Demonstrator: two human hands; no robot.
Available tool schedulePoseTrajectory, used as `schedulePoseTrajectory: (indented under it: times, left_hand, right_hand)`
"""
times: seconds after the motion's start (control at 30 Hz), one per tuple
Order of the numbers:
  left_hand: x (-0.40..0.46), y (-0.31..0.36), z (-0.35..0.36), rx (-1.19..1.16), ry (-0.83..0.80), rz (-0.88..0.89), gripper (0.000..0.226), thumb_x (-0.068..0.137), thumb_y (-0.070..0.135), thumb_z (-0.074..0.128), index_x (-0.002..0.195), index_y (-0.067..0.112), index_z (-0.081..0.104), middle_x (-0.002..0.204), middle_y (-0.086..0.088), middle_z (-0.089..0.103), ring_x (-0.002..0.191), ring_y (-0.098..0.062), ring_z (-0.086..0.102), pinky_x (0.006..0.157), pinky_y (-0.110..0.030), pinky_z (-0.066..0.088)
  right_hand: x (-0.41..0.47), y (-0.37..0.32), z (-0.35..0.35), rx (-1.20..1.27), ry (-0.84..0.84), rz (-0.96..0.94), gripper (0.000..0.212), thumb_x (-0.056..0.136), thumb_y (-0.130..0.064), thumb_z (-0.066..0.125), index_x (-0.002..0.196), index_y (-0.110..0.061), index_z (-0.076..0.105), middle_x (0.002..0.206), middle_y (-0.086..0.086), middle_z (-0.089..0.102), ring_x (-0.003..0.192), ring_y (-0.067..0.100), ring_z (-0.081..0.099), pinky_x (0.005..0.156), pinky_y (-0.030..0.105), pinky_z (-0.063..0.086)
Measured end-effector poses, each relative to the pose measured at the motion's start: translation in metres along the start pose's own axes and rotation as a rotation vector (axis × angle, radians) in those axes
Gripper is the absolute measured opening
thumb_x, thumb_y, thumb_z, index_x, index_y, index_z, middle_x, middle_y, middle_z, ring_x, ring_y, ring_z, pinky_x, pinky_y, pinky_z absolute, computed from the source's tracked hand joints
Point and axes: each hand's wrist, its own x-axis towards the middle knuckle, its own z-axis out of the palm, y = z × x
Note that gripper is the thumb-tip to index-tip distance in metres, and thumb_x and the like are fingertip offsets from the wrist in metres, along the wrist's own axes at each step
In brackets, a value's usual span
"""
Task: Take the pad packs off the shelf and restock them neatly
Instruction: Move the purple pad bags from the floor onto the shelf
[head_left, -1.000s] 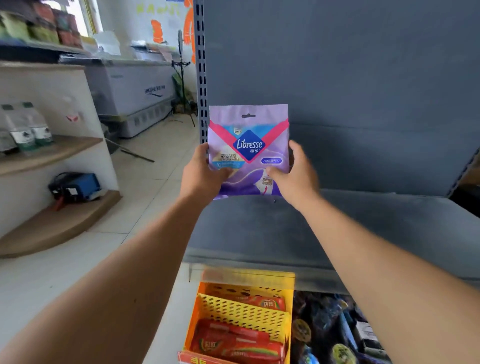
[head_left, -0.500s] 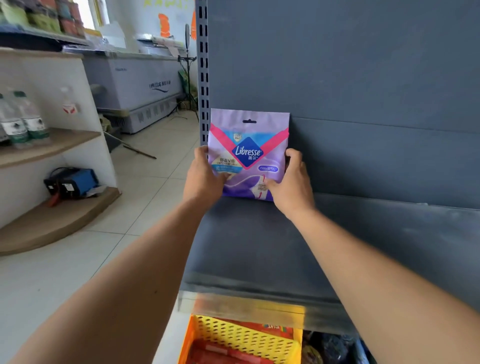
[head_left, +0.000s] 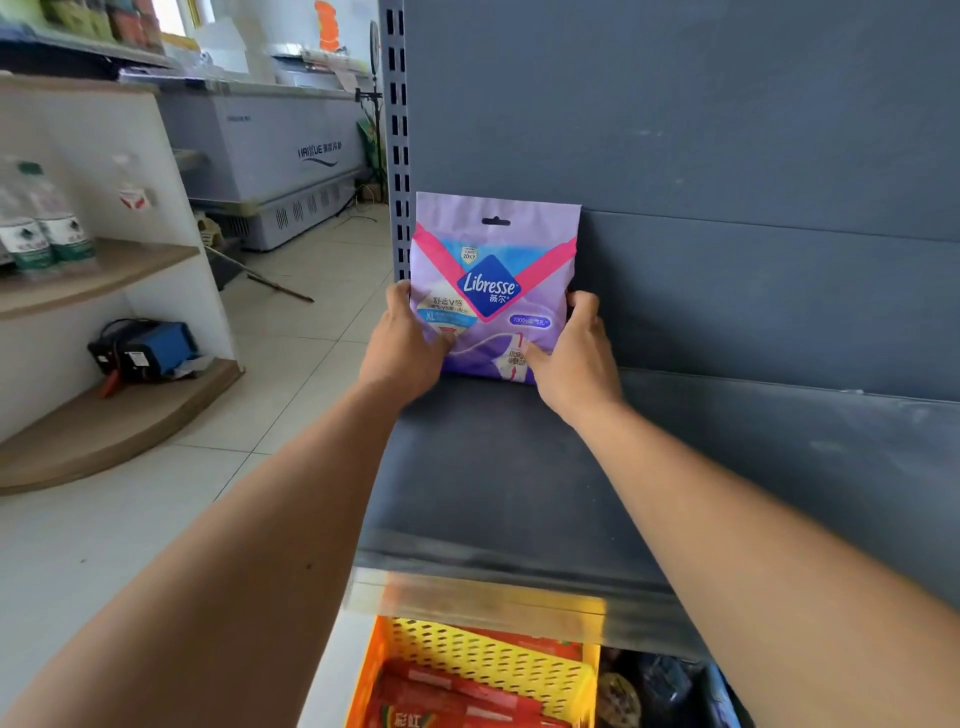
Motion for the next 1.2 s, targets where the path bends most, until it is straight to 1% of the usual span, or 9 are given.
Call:
schedulePoseTrajectory:
  times: [0.07, 0.13, 0.3, 0.4, 0.53, 0.67, 0.87, 1.03, 1.2]
  left_hand:
    - [-0.004, -0.002, -0.002, 0.010, 0.011, 0.007, 0.063, 0.090, 0.017, 0.065, 0.139, 0.014, 0.027, 0.128, -0.008, 0.054, 0.104, -0.021, 0.057, 0.060, -0.014, 0.036]
    - [-0.014, 0.004, -0.006, 0.013, 0.039, 0.004, 0.066, 0.090, 0.016, 0.064, 0.143, 0.012, 0.024, 0.135, -0.013, 0.046, 0.116, -0.024, 0.051, 0.073, -0.016, 0.036]
    - [-0.051, 0.037, -0.025, 0.193, 0.164, 0.157, 0.058, 0.091, 0.018, 0.059, 0.142, 0.012, 0.033, 0.139, -0.014, 0.040, 0.126, -0.031, 0.040, 0.098, -0.038, 0.037]
    - [-0.086, 0.073, -0.032, 0.236, 0.191, 0.352, 0.044, 0.090, 0.018, 0.055, 0.133, 0.014, 0.046, 0.131, -0.009, 0.051, 0.118, -0.029, 0.047, 0.090, -0.038, 0.041]
    - [-0.149, 0.135, -0.021, 0.137, 0.131, 0.475, 0.034, 0.091, 0.024, 0.052, 0.124, 0.020, 0.051, 0.119, -0.001, 0.059, 0.105, -0.023, 0.056, 0.080, -0.039, 0.049]
    - [-0.216, 0.194, 0.018, 0.157, -0.042, 0.590, 0.033, 0.090, 0.029, 0.051, 0.122, 0.024, 0.051, 0.114, 0.001, 0.059, 0.103, -0.022, 0.059, 0.080, -0.040, 0.051]
    - [-0.318, 0.251, 0.107, 0.139, -0.330, 0.647, 0.027, 0.089, 0.034, 0.051, 0.114, 0.026, 0.056, 0.108, 0.002, 0.063, 0.096, -0.028, 0.062, 0.081, -0.042, 0.052]
    - [-0.401, 0.260, 0.216, 0.188, -0.675, 0.685, 0.026, 0.088, 0.033, 0.052, 0.112, 0.026, 0.057, 0.104, 0.001, 0.066, 0.094, -0.026, 0.062, 0.083, -0.041, 0.052]
    - [-0.475, 0.249, 0.334, 0.260, -0.983, 0.616, 0.023, 0.088, 0.031, 0.055, 0.110, 0.025, 0.062, 0.098, 0.004, 0.068, 0.096, -0.020, 0.062, 0.084, -0.031, 0.050]
  right_hand:
    - [-0.004, 0.000, -0.003, -0.017, -0.030, 0.018, 0.058, 0.089, -0.025, 0.068, 0.133, -0.013, 0.032, 0.132, 0.010, 0.048, 0.114, 0.028, 0.056, 0.075, 0.028, 0.042]
    - [-0.010, -0.002, -0.010, -0.032, -0.053, 0.044, 0.064, 0.090, -0.027, 0.068, 0.139, -0.014, 0.029, 0.137, 0.010, 0.045, 0.120, 0.027, 0.052, 0.078, 0.028, 0.041]
    - [-0.036, -0.010, -0.054, -0.095, -0.036, 0.000, 0.061, 0.092, -0.029, 0.061, 0.144, -0.016, 0.031, 0.142, 0.010, 0.043, 0.127, 0.029, 0.047, 0.098, 0.041, 0.044]
    - [-0.061, -0.010, -0.102, -0.177, 0.010, -0.110, 0.051, 0.094, -0.028, 0.056, 0.141, -0.016, 0.040, 0.139, 0.009, 0.047, 0.124, 0.030, 0.049, 0.096, 0.043, 0.045]
    - [-0.112, 0.000, -0.177, -0.371, 0.018, -0.251, 0.041, 0.095, -0.030, 0.053, 0.133, -0.017, 0.049, 0.132, 0.004, 0.051, 0.120, 0.030, 0.049, 0.088, 0.043, 0.049]
    - [-0.171, 0.026, -0.253, -0.472, 0.061, -0.267, 0.040, 0.091, -0.033, 0.051, 0.126, -0.015, 0.055, 0.124, 0.003, 0.055, 0.112, 0.032, 0.054, 0.084, 0.044, 0.052]
    - [-0.264, 0.088, -0.367, -0.528, 0.100, -0.052, 0.042, 0.094, -0.029, 0.053, 0.134, -0.016, 0.050, 0.132, 0.004, 0.053, 0.122, 0.027, 0.048, 0.090, 0.040, 0.046]
    - [-0.335, 0.175, -0.422, -0.459, 0.142, 0.239, 0.039, 0.094, -0.029, 0.053, 0.132, -0.018, 0.051, 0.125, 0.006, 0.056, 0.114, 0.027, 0.054, 0.089, 0.042, 0.048]
    - [-0.427, 0.289, -0.447, -0.286, 0.158, 0.674, 0.040, 0.093, -0.027, 0.056, 0.131, -0.015, 0.051, 0.116, 0.007, 0.060, 0.103, 0.026, 0.059, 0.088, 0.034, 0.046]
